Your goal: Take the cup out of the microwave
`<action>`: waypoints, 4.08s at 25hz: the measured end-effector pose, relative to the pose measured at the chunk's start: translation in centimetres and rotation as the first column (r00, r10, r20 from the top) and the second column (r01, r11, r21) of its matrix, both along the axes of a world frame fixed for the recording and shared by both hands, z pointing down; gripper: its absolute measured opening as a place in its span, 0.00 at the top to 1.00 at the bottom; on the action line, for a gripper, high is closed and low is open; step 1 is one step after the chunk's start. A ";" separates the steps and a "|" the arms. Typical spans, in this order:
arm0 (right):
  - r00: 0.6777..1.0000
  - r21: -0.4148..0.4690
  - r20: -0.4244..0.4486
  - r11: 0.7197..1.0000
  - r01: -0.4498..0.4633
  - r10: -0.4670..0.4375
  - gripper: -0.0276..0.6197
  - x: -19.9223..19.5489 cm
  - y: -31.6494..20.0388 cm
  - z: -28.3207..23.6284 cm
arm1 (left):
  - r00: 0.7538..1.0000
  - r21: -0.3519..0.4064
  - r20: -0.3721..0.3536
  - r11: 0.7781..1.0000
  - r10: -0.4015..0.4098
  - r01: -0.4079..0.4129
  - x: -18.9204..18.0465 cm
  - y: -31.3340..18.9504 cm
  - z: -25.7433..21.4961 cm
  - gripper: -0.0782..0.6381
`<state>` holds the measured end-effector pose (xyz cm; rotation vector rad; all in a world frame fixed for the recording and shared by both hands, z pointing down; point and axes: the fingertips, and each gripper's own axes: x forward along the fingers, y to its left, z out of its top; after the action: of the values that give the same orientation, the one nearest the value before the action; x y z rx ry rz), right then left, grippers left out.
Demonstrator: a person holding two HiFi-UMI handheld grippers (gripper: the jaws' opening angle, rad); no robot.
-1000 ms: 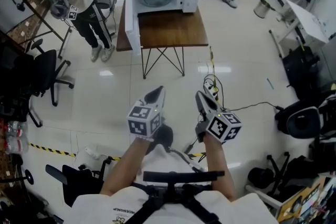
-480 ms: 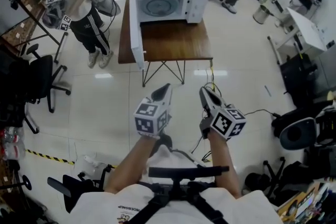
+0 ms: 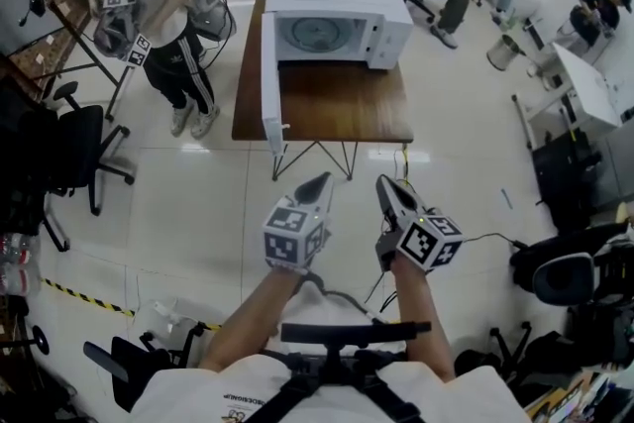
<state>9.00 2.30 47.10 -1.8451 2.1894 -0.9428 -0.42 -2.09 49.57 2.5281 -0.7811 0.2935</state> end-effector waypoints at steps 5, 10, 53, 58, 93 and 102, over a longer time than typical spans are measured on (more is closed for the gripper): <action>1.000 0.015 0.014 1.000 -0.004 0.004 0.94 0.3 -2.7 -0.2 | 1.000 -0.002 0.016 1.000 0.006 -0.006 0.7 -2.8 0.1 0.91; 1.000 -0.001 0.004 1.000 -0.015 0.015 0.94 1.0 -3.4 0.0 | 1.000 0.002 0.026 1.000 -0.007 0.007 1.5 -4.5 -0.3 0.91; 0.981 -0.013 0.016 0.981 0.191 -0.191 0.92 9.9 -34.0 4.8 | 0.960 -0.060 0.073 0.960 -0.270 0.274 10.9 -29.3 2.5 0.91; 0.973 -0.027 -0.016 0.973 0.230 -0.231 0.87 10.1 -37.7 7.1 | 0.944 -0.051 0.087 0.945 -0.319 0.324 11.7 -31.6 3.4 0.91; 0.938 -0.125 -0.283 0.977 0.171 -0.200 0.15 9.1 -57.1 17.6 | 0.891 -0.100 0.141 0.890 -0.431 0.446 11.2 -40.9 7.7 0.91; 0.920 -0.139 -0.340 0.978 0.153 -0.192 0.16 8.0 -59.7 19.6 | 0.878 -0.112 0.136 0.874 -0.459 0.473 9.4 -40.9 7.8 0.91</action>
<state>16.96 -57.40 66.68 -2.0335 2.5955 -0.8284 8.93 -43.00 57.40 2.1186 -1.3306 0.3041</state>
